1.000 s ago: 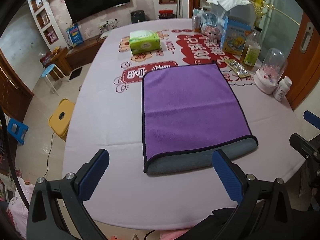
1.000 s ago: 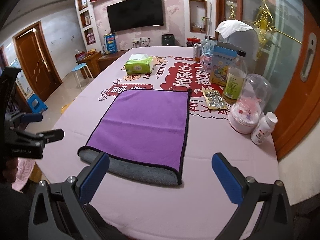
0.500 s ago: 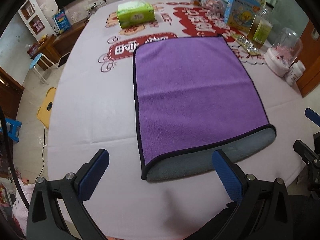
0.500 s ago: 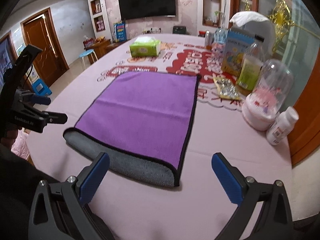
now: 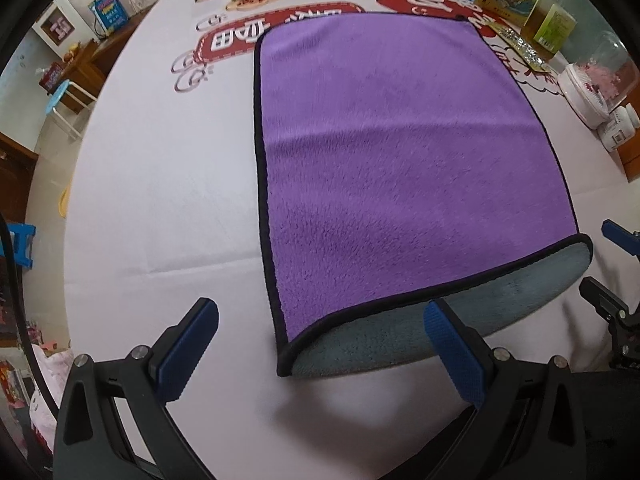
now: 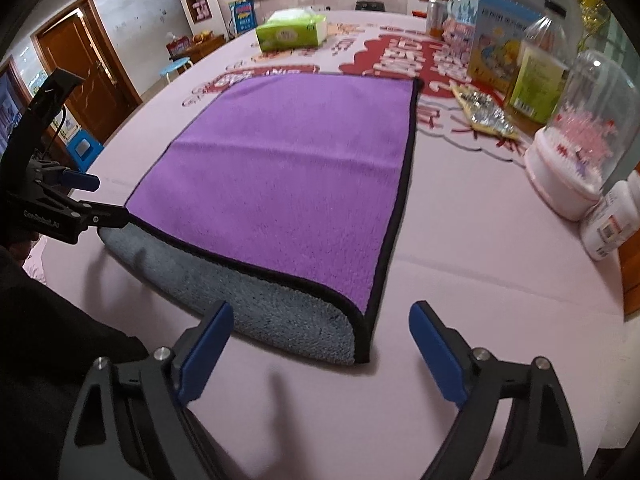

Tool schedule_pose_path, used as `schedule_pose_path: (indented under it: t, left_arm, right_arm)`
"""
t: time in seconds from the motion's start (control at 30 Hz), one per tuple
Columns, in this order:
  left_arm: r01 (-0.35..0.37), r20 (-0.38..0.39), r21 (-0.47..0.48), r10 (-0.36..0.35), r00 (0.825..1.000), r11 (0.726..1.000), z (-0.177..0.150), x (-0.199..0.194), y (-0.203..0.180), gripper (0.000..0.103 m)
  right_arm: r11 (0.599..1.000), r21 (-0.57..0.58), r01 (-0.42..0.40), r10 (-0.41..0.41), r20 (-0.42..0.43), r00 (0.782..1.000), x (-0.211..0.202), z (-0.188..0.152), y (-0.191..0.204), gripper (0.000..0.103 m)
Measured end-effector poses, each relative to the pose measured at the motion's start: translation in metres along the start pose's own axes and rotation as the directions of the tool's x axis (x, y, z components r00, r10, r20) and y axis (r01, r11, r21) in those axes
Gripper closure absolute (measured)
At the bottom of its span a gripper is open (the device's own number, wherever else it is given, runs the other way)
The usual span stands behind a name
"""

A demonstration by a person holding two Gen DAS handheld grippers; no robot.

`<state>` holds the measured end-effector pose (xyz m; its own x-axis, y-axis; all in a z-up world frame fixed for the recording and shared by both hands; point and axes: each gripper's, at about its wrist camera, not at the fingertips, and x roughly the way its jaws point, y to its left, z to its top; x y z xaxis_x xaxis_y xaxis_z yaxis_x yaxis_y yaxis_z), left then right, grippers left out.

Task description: Fold towel

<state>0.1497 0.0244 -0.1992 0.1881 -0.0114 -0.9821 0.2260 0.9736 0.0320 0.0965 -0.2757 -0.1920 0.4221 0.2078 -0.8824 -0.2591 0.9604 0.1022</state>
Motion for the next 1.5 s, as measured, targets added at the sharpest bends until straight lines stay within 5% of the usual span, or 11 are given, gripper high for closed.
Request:
schedule_pose_path:
  t: [0.23,0.43,0.87,1.3,1.5]
  left_arm:
    - [0.026,-0.037,-0.011,-0.026,0.999,1.000,0.000,0.015,0.004,0.005]
    - [0.041,-0.047,-0.001,-0.041,0.998,0.999,-0.003,0.020,0.000,0.021]
    - [0.066,-0.056,-0.003,-0.066,0.996,0.998,-0.012,0.020,-0.009,0.080]
    - [0.068,-0.043,-0.029,-0.069,0.997,0.997,-0.015,0.018,0.004,0.095]
    - [0.079,-0.035,-0.026,-0.080,0.996,0.997,-0.016,0.015,0.006,0.097]
  right_arm:
    - [0.999,0.010,-0.041,0.042,-0.048,0.998,0.014,-0.002,-0.002,0.028]
    - [0.999,0.017,-0.046,0.047,-0.064,0.997,0.018,-0.004,-0.003,0.037]
    - [0.999,0.034,-0.015,0.017,-0.055,0.998,0.014,-0.008,-0.005,0.067]
    - [1.000,0.028,0.004,-0.003,-0.043,0.999,0.008,-0.008,-0.004,0.095]
    - [1.000,0.027,0.009,-0.008,-0.034,0.999,0.006,-0.008,-0.004,0.098]
